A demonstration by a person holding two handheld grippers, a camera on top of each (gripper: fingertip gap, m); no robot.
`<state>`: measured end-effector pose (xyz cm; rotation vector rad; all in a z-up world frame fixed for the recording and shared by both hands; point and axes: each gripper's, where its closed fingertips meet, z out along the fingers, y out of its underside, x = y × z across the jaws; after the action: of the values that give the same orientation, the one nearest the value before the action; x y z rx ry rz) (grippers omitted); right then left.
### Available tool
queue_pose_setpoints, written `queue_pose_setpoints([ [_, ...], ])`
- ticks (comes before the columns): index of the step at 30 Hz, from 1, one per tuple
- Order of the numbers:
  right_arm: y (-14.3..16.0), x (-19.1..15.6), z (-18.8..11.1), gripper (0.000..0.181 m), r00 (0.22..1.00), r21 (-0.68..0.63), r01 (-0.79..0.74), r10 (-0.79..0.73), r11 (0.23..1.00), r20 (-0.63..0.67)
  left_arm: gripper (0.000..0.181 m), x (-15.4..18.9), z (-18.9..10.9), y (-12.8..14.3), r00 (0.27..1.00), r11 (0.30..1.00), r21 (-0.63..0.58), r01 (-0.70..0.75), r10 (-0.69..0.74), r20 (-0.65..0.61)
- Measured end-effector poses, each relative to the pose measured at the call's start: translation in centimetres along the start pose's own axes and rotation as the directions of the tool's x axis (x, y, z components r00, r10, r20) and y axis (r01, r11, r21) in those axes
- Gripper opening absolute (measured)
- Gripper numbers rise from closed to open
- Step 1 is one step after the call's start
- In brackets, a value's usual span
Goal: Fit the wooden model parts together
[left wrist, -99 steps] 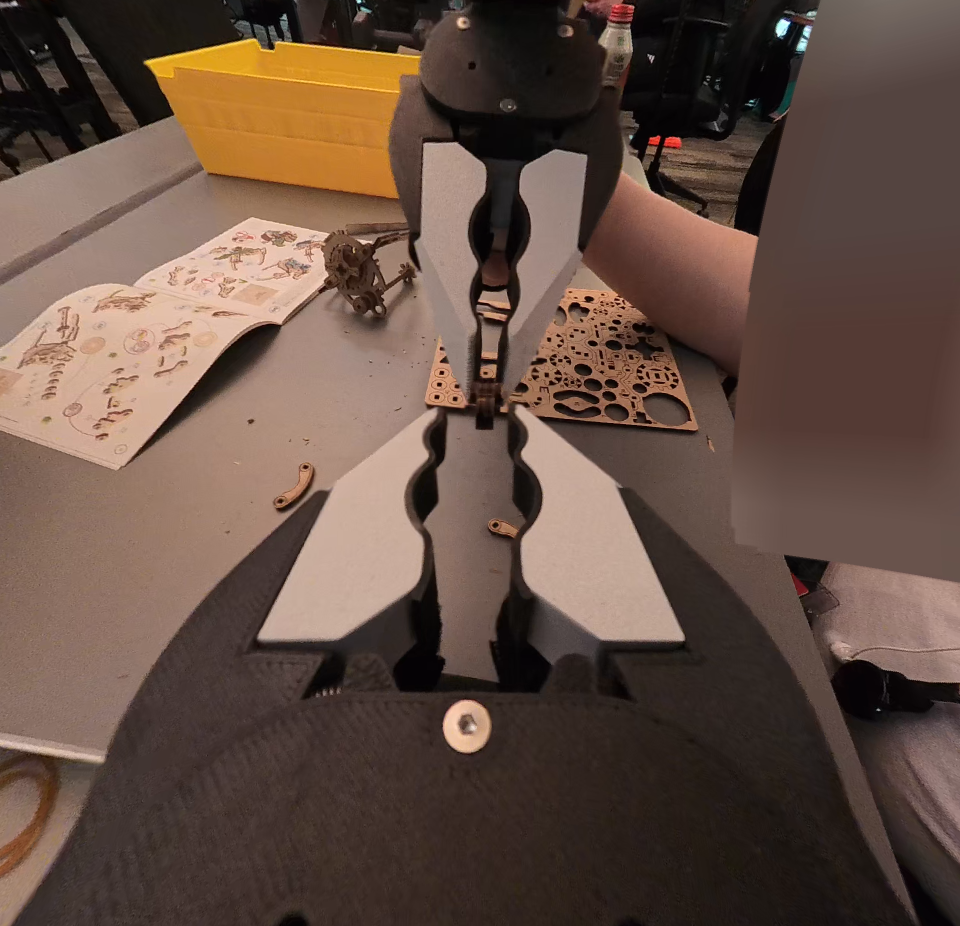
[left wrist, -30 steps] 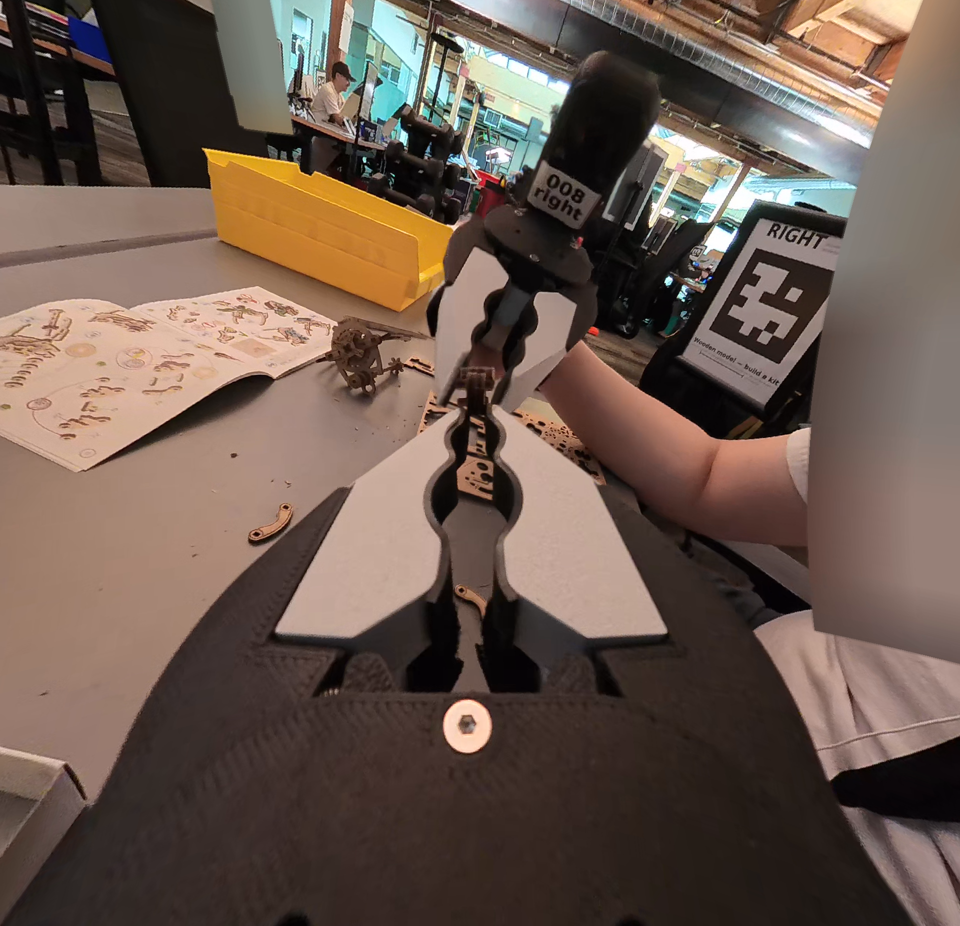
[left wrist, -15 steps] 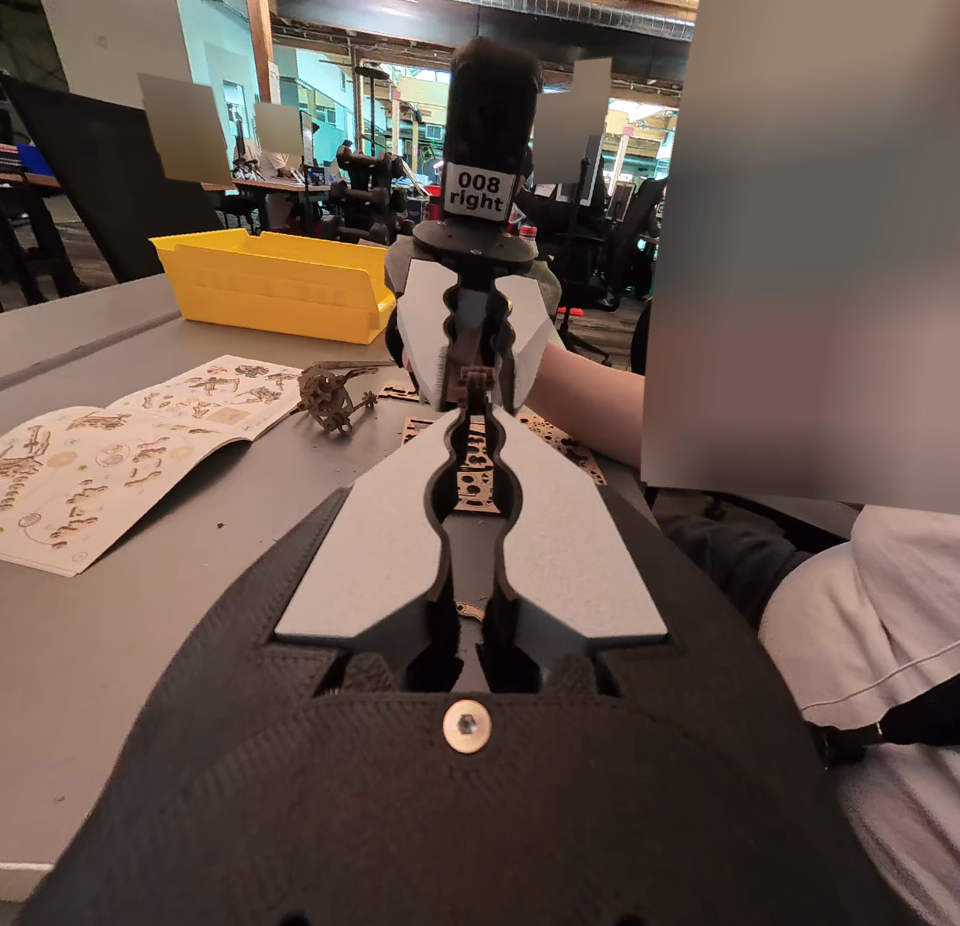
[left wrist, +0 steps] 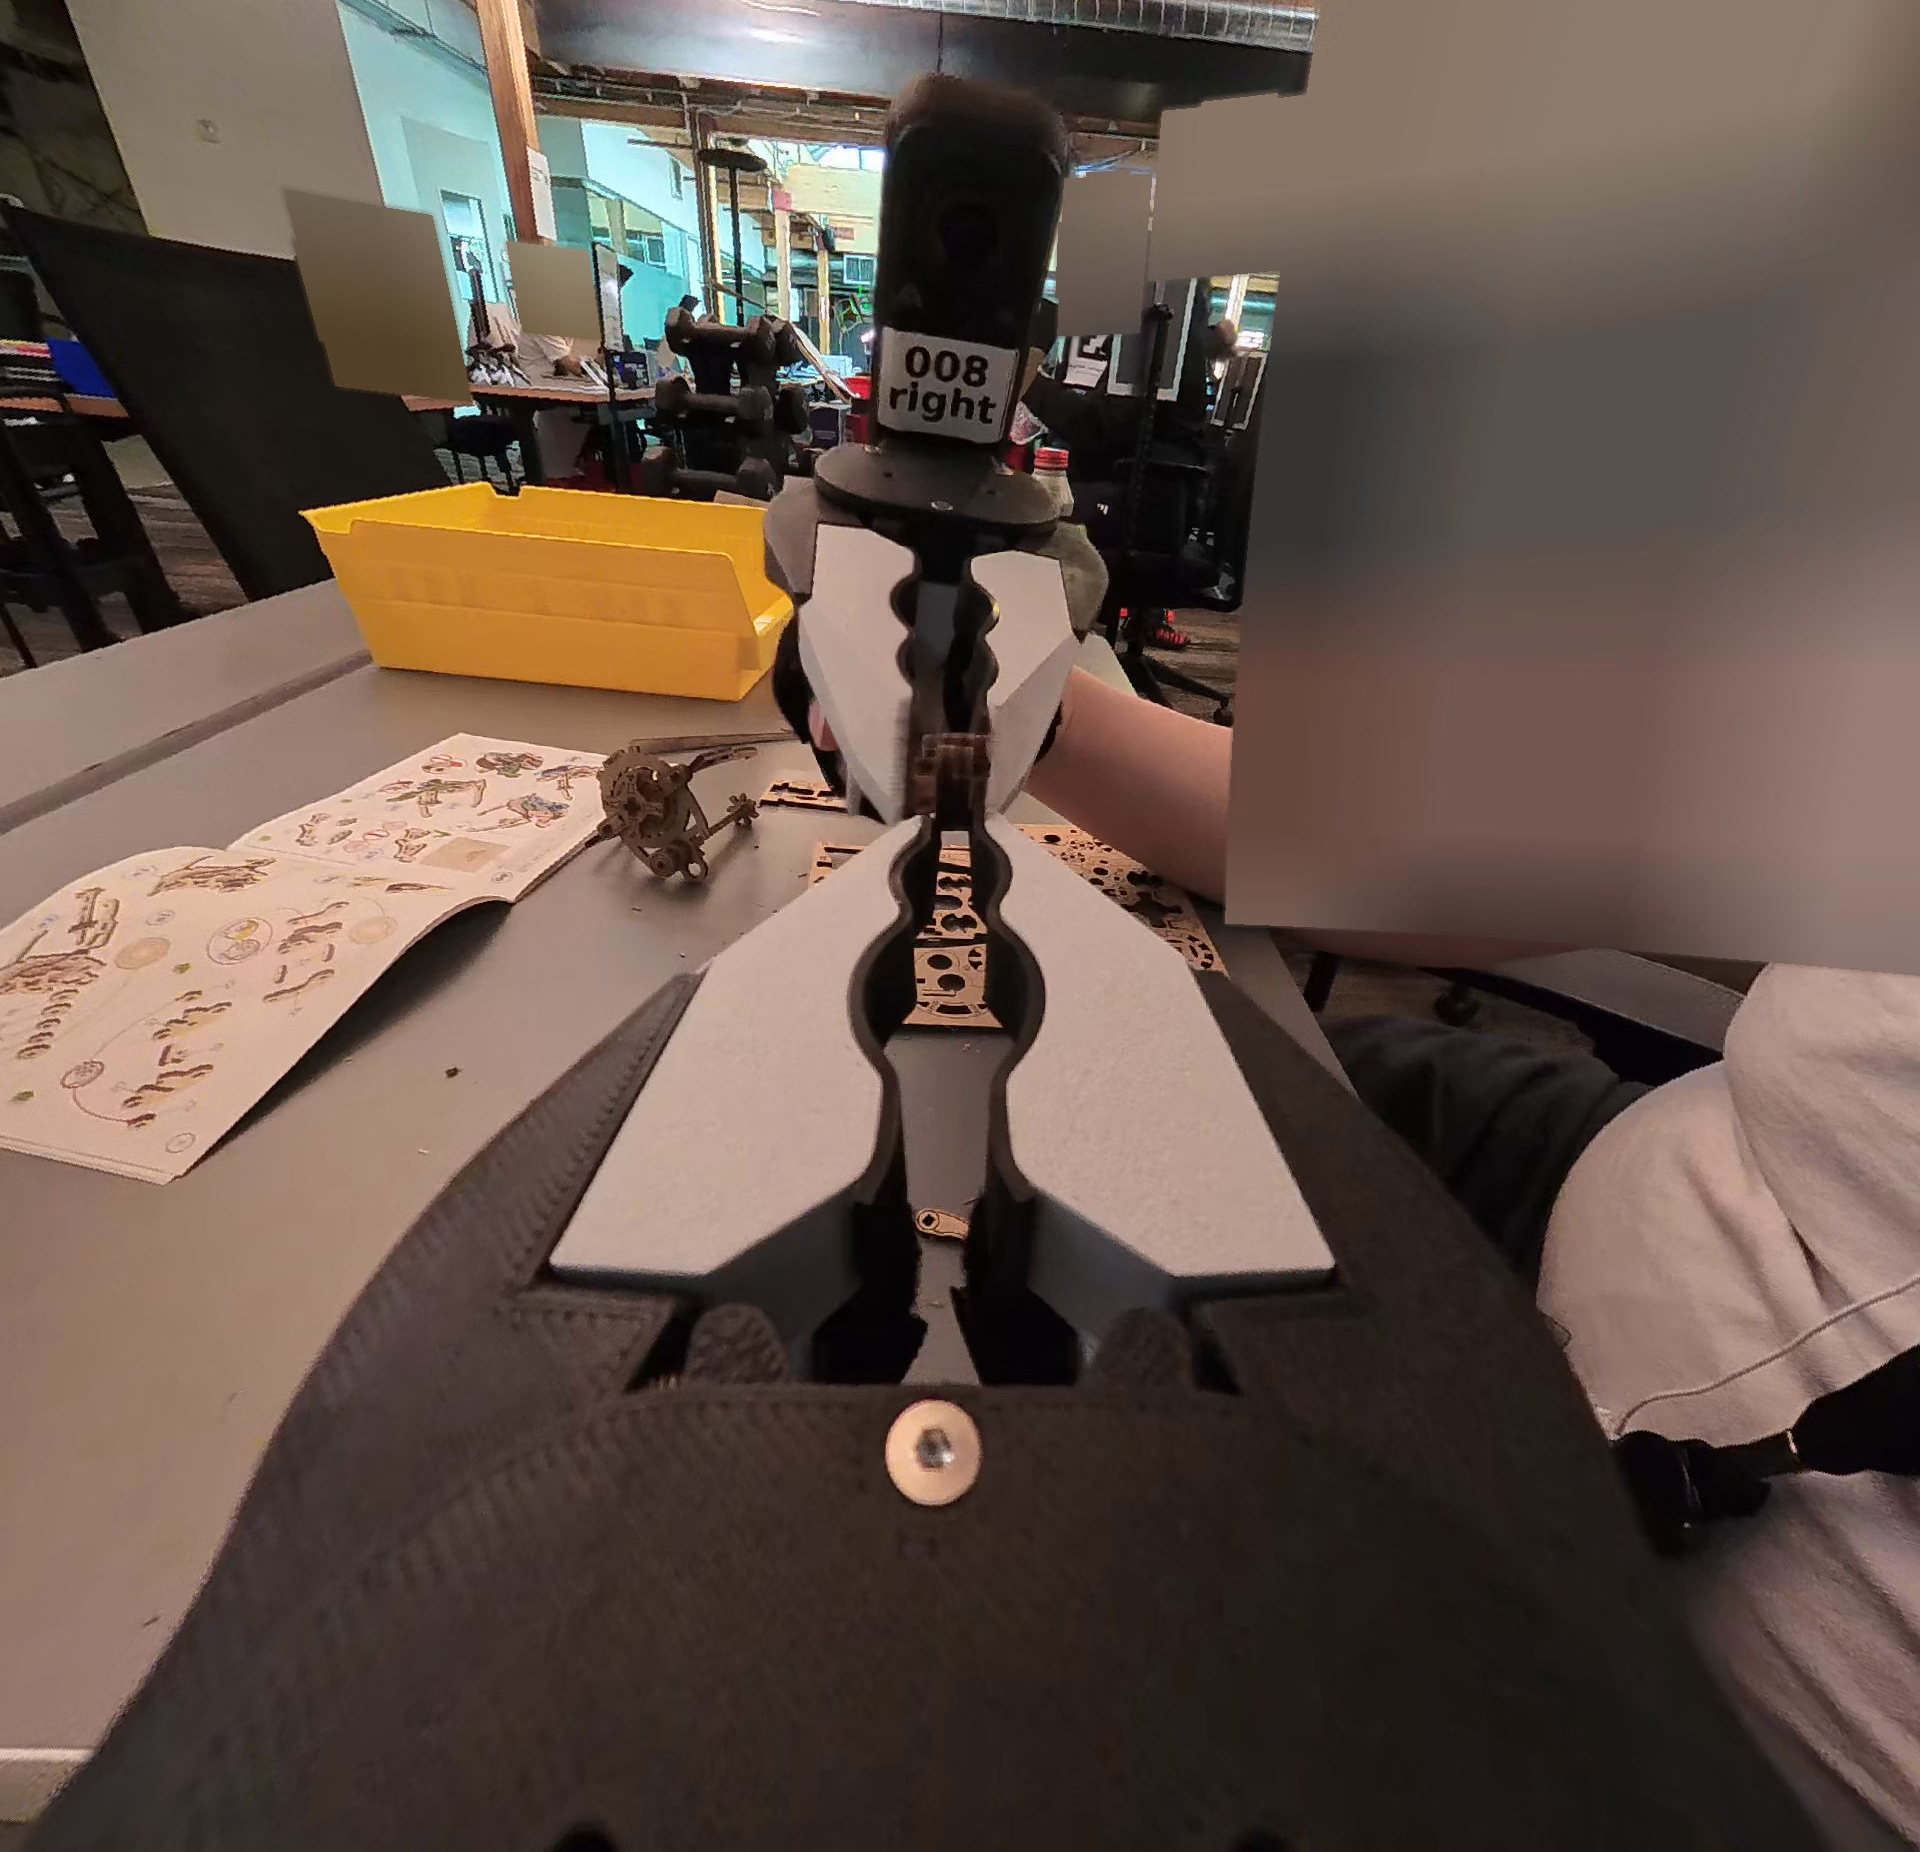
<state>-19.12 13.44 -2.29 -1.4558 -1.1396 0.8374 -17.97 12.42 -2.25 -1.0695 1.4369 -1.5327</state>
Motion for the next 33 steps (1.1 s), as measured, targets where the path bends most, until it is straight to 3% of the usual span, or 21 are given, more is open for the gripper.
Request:
queue_pose_setpoints([
  [12,0.1,0.1,-0.1,0.007,1.0,0.001,-0.01,0.01,1.0,0.005,0.002,-0.2,0.0,0.1,1.0,1.0,-0.008,0.013,-0.013,0.008],
  [16,0.6,0.3,-0.4,0.015,0.999,-0.013,-0.03,0.03,0.999,0.01,0.002,-0.3,-0.2,-0.2,1.0,1.0,0.007,0.013,-0.013,0.011],
  [19,3.7,0.9,-0.8,0.016,0.998,-0.152,-0.063,0.063,0.986,-0.006,0.002,-0.6,-0.6,-0.6,1.0,1.0,0.016,0.003,-0.003,0.026],
  [25,11.8,-1.0,1.2,0.021,0.997,-0.511,0.043,-0.001,0.858,0.082,0.003,-1.5,-1.6,-1.7,0.998,0.999,0.048,0.003,-0.006,0.054],
  [33,12.7,-2.1,2.6,0.011,0.982,-0.597,0.184,-0.115,0.781,0.153,0.002,-1.6,-1.9,-2.2,0.998,0.998,0.055,-0.006,0.002,0.061],
])
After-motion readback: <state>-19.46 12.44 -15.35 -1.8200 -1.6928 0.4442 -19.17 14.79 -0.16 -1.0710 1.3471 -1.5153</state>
